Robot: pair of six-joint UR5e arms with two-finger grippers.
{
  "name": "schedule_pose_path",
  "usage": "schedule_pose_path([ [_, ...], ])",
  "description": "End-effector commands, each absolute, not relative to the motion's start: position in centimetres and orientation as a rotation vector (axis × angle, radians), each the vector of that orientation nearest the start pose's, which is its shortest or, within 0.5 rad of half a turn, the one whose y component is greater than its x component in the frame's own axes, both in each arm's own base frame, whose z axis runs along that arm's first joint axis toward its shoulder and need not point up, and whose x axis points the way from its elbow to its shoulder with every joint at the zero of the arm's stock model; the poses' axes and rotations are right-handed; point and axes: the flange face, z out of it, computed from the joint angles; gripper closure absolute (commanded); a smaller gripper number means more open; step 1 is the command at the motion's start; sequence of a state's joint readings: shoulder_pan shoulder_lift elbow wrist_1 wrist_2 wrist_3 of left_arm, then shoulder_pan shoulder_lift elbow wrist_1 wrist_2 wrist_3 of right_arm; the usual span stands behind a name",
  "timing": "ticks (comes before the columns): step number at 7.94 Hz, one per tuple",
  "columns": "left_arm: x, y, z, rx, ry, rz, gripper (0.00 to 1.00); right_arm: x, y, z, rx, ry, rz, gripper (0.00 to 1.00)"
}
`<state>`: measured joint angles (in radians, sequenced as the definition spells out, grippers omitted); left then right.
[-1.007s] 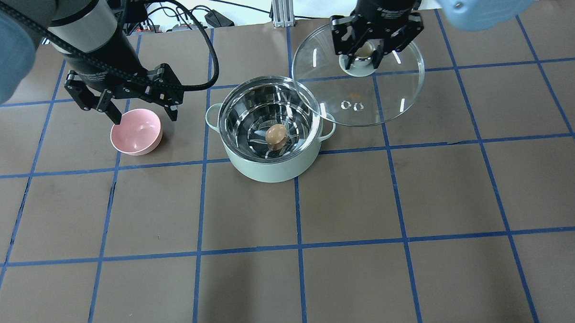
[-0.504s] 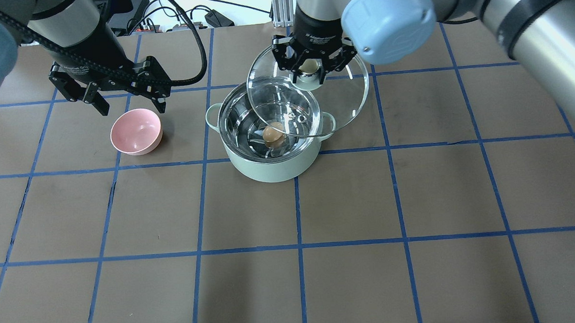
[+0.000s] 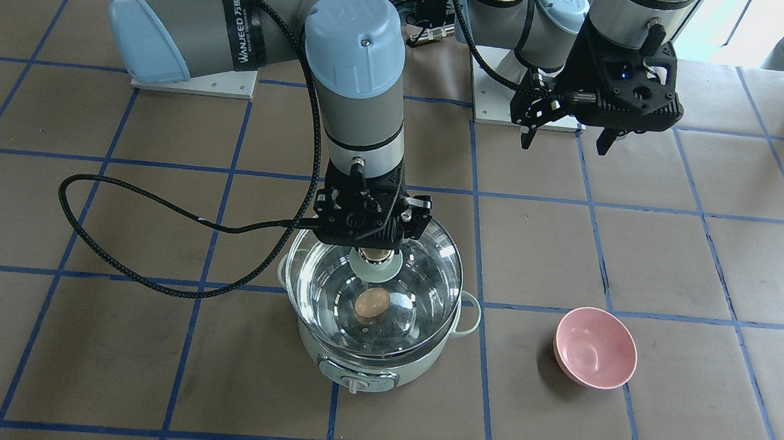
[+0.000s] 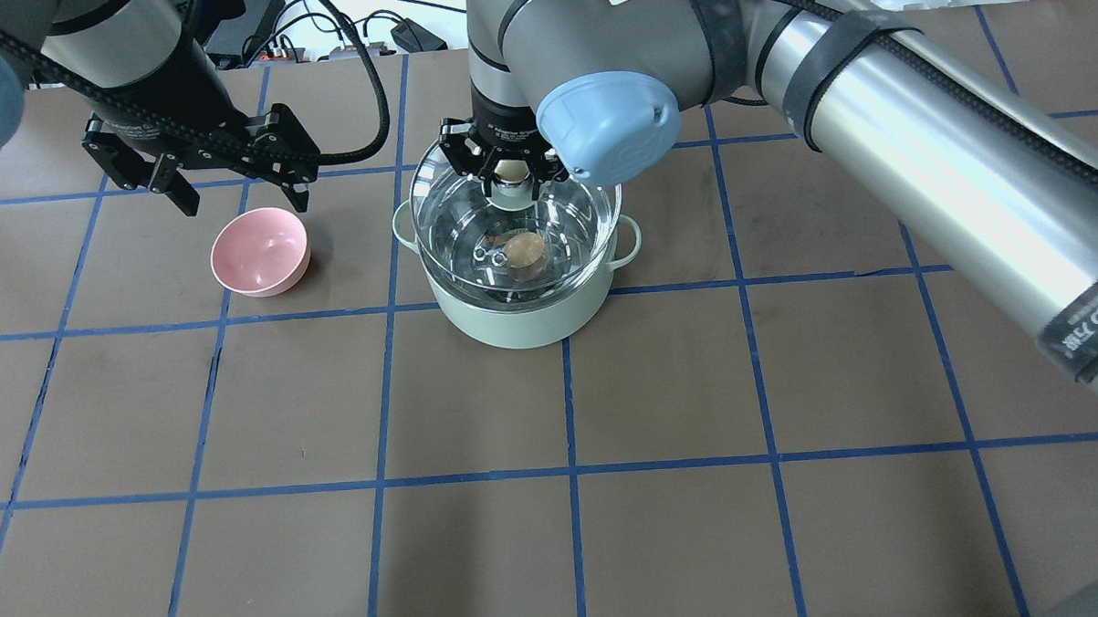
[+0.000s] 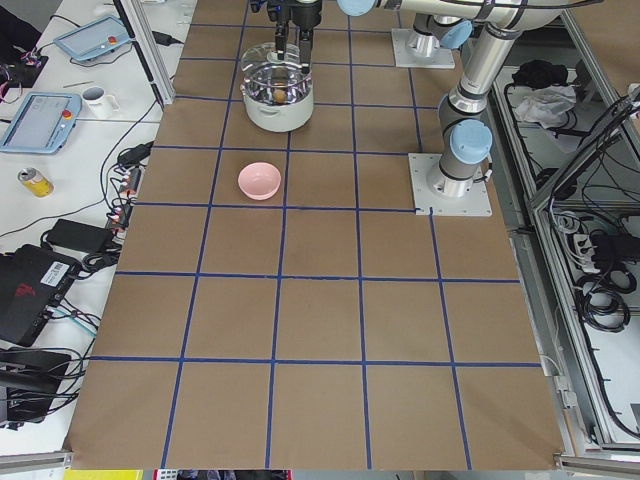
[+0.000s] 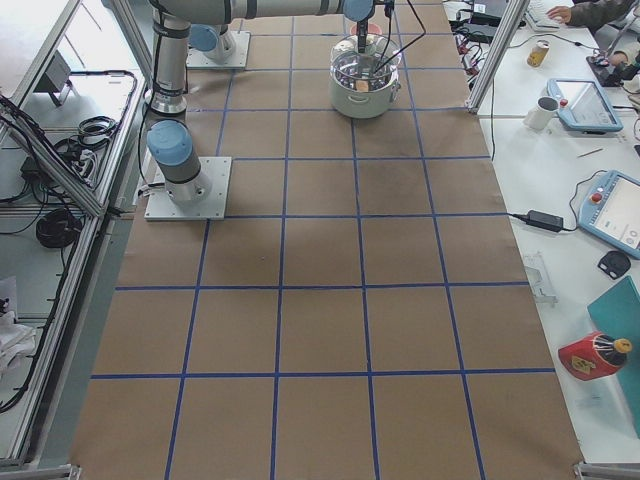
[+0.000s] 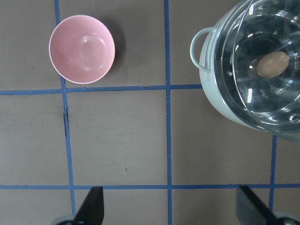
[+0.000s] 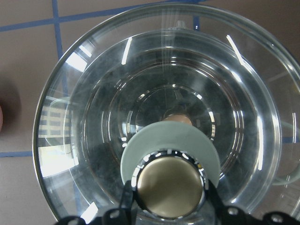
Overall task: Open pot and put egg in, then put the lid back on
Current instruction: 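Carry the glass lid back over the pot with the right gripper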
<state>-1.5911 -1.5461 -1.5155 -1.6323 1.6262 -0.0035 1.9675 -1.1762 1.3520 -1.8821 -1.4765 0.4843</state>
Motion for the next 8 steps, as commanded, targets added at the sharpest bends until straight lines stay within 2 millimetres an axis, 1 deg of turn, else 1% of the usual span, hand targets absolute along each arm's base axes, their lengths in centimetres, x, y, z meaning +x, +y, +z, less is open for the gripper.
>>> schedule_pose_path([
  [1, -11.7, -48.3, 52.4, 0.003, 3.064, -0.035, 0.0, 39.6, -56.0, 38.2, 0.117, 2.995, -0.096, 1.0],
  [2, -9.9, -48.6, 52.4, -0.01, 2.991, -0.028, 0.0, 39.8, -55.8, 37.6, 0.105, 3.0, -0.084, 1.0],
  [3, -9.9, -48.6, 52.4, -0.005, 2.984, -0.03, 0.0, 40.0, -55.7, 37.1, 0.087, 3.004, -0.074, 1.0],
  [5, -10.6, -48.2, 52.7, -0.015, 3.01, -0.045, 0.0, 40.2, -55.5, 35.8, 0.077, 3.015, -0.043, 1.0],
  [6, -11.1, -48.1, 52.7, -0.018, 3.068, -0.049, 0.0, 40.1, -55.4, 35.6, 0.075, 3.017, -0.035, 1.0],
  [8, -11.3, -48.0, 52.7, -0.016, 3.08, -0.05, 0.0, 40.1, -55.4, 35.6, 0.064, 3.019, -0.037, 1.0],
])
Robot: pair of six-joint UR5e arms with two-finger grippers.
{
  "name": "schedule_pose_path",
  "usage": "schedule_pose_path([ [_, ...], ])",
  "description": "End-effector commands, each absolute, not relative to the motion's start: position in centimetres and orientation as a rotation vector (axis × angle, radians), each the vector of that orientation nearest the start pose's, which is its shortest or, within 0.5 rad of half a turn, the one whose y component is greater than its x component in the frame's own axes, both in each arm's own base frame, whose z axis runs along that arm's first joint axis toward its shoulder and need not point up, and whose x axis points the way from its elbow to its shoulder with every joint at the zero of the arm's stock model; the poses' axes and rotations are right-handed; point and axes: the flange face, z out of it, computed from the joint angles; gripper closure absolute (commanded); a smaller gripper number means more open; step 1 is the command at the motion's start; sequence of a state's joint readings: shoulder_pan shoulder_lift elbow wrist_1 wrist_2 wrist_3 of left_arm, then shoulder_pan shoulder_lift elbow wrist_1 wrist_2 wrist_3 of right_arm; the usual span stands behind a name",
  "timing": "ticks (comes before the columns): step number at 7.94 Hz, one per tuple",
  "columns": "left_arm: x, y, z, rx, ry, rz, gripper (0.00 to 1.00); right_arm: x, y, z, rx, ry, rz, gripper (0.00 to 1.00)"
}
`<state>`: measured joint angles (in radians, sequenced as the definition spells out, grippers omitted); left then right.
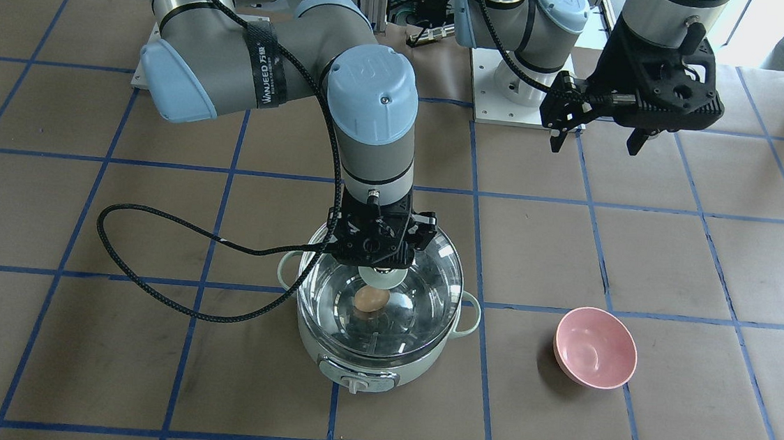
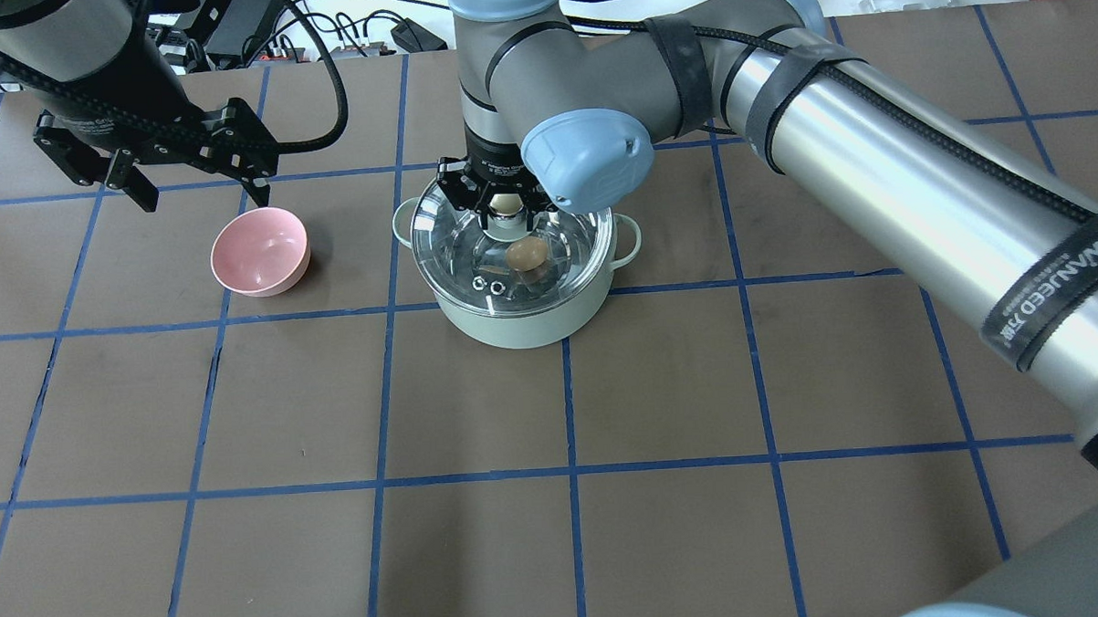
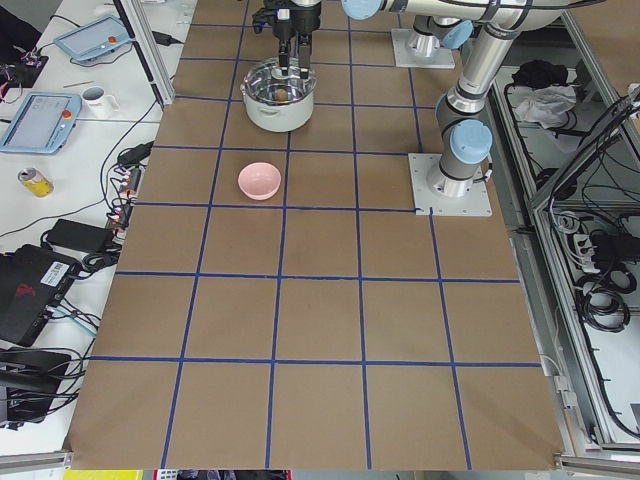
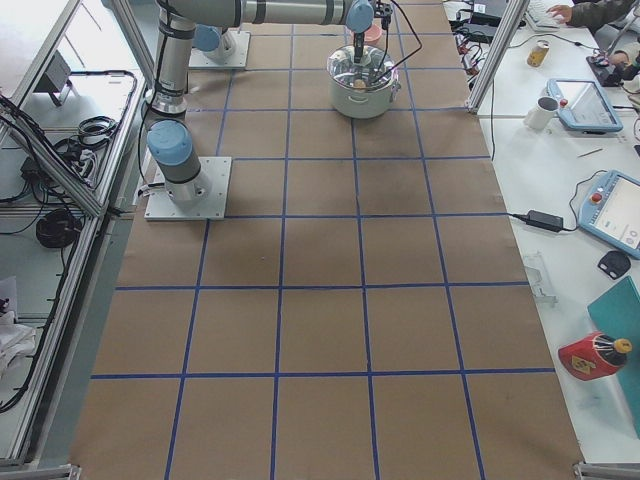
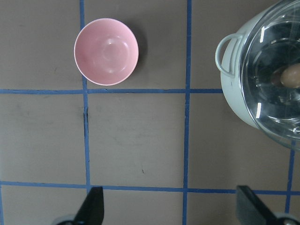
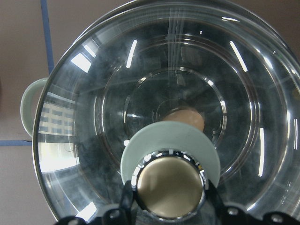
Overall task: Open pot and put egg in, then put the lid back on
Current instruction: 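Lower the glass lid onto the pot rim with the right gripper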
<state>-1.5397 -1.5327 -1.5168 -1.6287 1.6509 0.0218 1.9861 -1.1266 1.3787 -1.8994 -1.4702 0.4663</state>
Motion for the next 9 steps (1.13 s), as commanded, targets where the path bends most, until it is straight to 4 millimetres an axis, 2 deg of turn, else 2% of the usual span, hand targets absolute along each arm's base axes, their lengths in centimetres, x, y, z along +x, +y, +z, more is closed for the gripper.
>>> schedule_pose_path([
  [1, -11.19, -48.04, 52.72, -0.013, 3.08, -0.049, 0.0, 40.14, -55.47, 35.5, 0.059, 3.019, -0.037, 1.0],
  [9, -10.95, -47.68, 52.85, 0.003, 3.083, -0.053, 0.0, 40.18, -55.57, 35.21, 0.02, 3.021, -0.035, 1.0],
])
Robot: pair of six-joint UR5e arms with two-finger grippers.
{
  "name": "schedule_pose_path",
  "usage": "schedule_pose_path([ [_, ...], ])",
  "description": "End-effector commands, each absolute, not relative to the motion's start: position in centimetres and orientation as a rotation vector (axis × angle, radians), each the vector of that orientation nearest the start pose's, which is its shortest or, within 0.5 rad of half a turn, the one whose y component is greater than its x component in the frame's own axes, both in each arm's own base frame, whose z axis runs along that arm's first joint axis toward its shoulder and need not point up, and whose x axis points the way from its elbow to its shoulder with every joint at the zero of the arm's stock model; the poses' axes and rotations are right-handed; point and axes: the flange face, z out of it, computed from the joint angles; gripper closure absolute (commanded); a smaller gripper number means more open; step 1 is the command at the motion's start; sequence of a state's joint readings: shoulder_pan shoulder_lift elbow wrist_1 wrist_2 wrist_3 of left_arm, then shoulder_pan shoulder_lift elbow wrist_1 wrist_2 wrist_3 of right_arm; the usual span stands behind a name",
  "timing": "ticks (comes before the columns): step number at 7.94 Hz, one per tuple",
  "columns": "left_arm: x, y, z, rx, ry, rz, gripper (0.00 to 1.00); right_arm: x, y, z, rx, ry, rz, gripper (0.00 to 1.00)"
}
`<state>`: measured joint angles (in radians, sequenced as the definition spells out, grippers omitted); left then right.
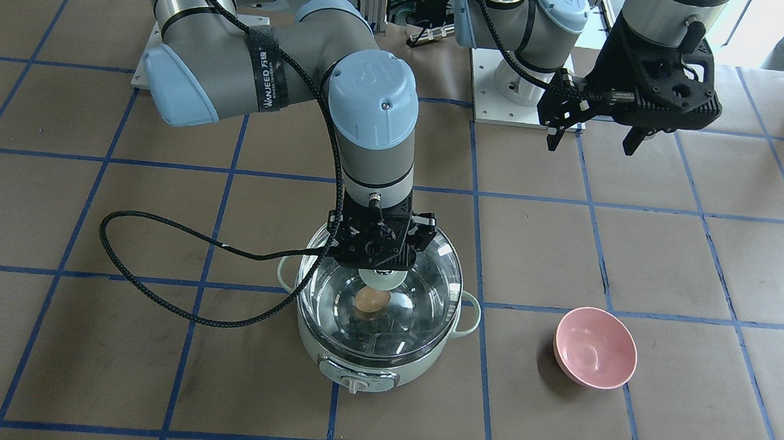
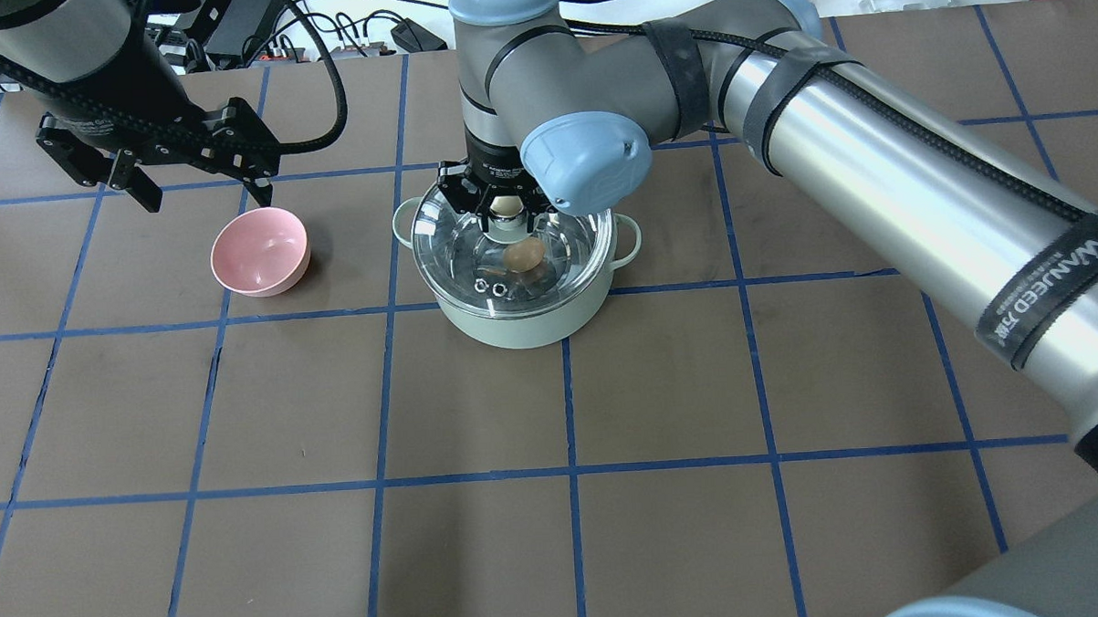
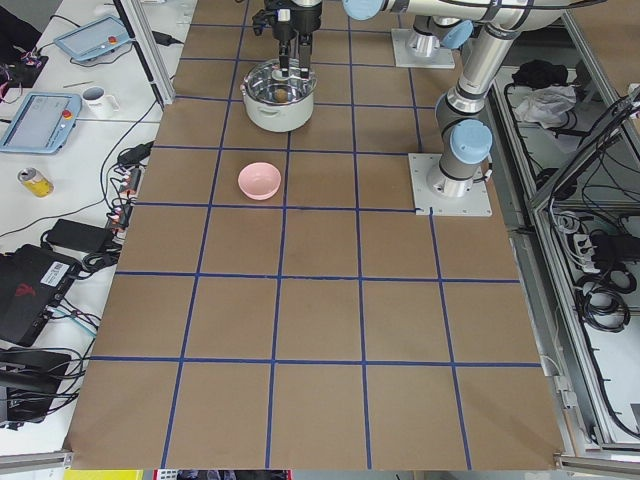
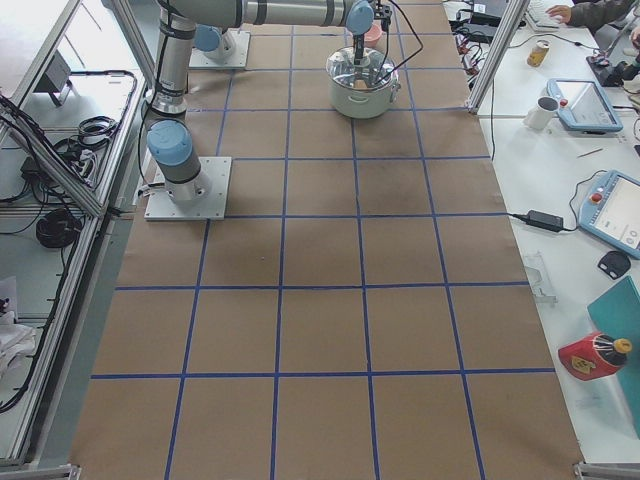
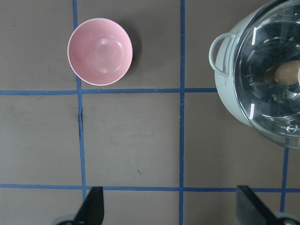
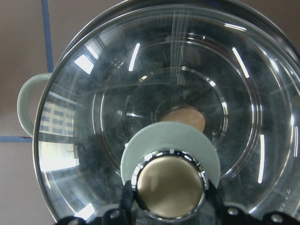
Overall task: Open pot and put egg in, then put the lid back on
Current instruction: 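Lower the glass lid onto the pot rim with the right gripper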
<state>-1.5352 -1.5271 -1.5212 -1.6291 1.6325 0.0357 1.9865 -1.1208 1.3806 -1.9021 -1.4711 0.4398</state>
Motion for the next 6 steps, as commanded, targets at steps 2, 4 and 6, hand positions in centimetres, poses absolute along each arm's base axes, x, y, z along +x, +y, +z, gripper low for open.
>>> schedule_pose_path([
  [2, -10.76, -47.73, 52.85, -0.006, 3.086, -0.053, 0.0, 40.17, -55.62, 35.12, -0.005, 3.025, -0.039, 1.0],
  [4, -10.56, -48.05, 53.05, -0.015, 3.096, -0.056, 0.0, 40.16, -55.66, 35.1, -0.038, 3.025, -0.049, 1.0],
  [6, -10.69, -48.19, 52.78, -0.015, 3.111, -0.043, 0.0, 39.94, -55.82, 35.29, -0.059, 3.029, -0.061, 1.0],
])
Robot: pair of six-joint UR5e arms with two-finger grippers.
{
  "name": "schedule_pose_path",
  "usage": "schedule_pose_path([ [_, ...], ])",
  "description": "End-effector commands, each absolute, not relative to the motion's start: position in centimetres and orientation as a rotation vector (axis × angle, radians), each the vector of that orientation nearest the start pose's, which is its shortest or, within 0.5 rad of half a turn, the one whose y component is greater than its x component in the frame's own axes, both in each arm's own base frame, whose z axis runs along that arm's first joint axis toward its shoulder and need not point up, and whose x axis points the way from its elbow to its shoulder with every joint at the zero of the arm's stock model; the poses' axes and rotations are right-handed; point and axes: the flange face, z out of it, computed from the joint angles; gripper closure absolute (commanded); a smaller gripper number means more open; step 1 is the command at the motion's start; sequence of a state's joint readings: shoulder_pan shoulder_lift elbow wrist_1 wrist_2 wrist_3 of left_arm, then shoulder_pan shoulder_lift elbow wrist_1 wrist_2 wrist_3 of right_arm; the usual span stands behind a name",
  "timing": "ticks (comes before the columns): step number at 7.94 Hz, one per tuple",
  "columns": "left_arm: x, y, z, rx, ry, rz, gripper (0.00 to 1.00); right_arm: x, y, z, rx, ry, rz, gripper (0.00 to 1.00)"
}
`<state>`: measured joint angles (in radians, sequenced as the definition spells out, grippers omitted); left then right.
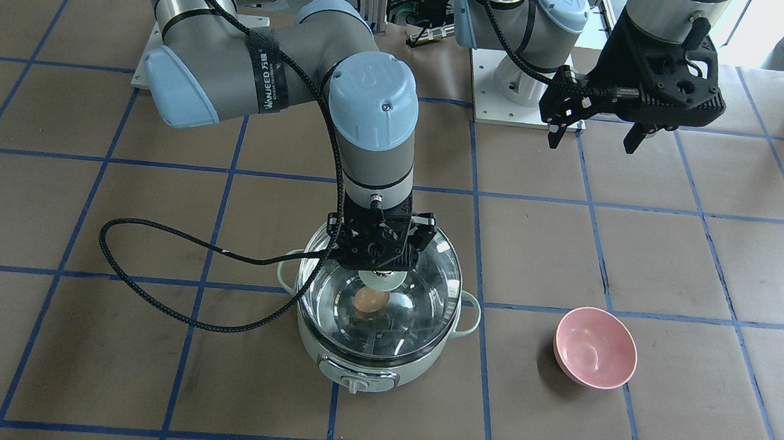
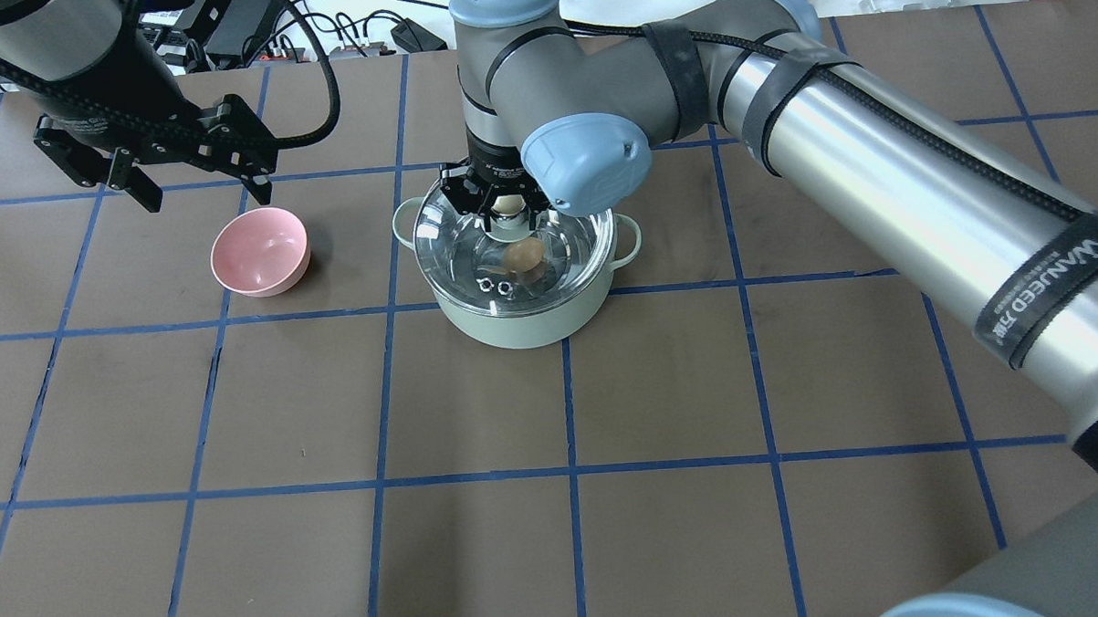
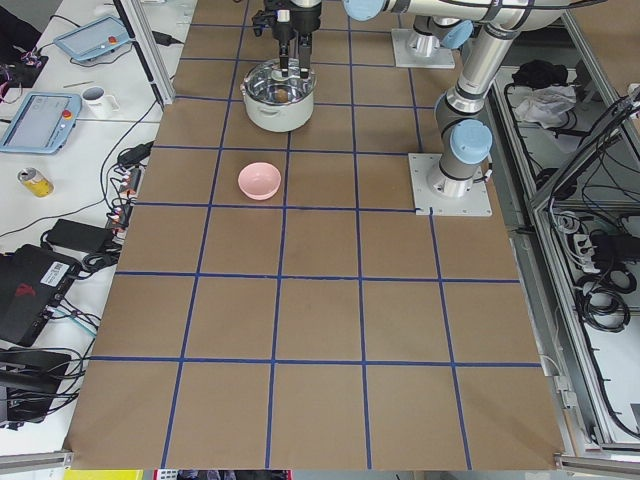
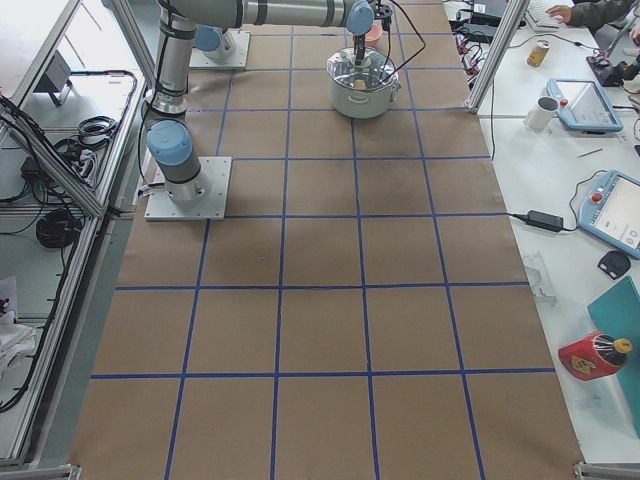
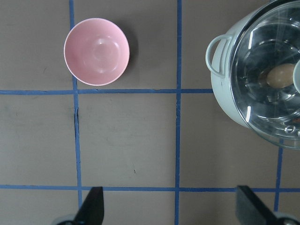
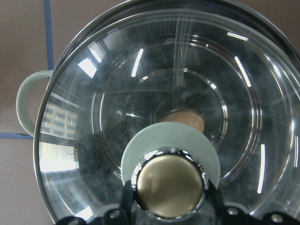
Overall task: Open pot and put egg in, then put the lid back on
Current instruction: 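Lower the glass lid onto the pot rim with the right gripper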
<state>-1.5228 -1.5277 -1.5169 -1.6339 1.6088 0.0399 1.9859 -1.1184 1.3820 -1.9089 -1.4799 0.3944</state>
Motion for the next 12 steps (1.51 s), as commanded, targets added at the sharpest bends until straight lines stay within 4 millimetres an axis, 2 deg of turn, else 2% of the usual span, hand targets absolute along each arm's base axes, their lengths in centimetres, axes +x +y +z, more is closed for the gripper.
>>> schedule_pose_path([
  [1, -10.7, -47.9, 52.9, 0.002, 3.109, -0.038, 0.0, 39.8, -56.1, 35.4, -0.069, 3.022, -0.092, 1.0],
  [3, -8.8, -48.4, 52.8, -0.048, 3.107, -0.032, 0.0, 39.7, -56.0, 34.8, -0.074, 3.02, -0.102, 1.0],
  [5, -8.3, -48.7, 52.5, -0.081, 3.109, -0.02, 0.0, 39.6, -55.7, 34.1, -0.073, 3.014, -0.118, 1.0],
  [6, -8.4, -48.7, 52.4, -0.082, 3.121, -0.019, 0.0, 39.6, -55.6, 34.4, -0.075, 3.012, -0.125, 1.0],
  [8, -8.4, -48.7, 52.5, -0.079, 3.118, -0.021, 0.0, 39.3, -55.9, 34.7, -0.071, 3.012, -0.133, 0.01],
  [11, -8.4, -48.6, 52.7, -0.072, 3.115, -0.028, 0.0, 38.8, -54.5, 37.8, -0.029, 2.995, -0.137, 0.0],
  [12, -8.5, -48.4, 52.9, -0.07, 3.119, -0.033, 0.0, 37.8, -52.9, 40.1, -0.014, 3.013, -0.083, 0.0],
])
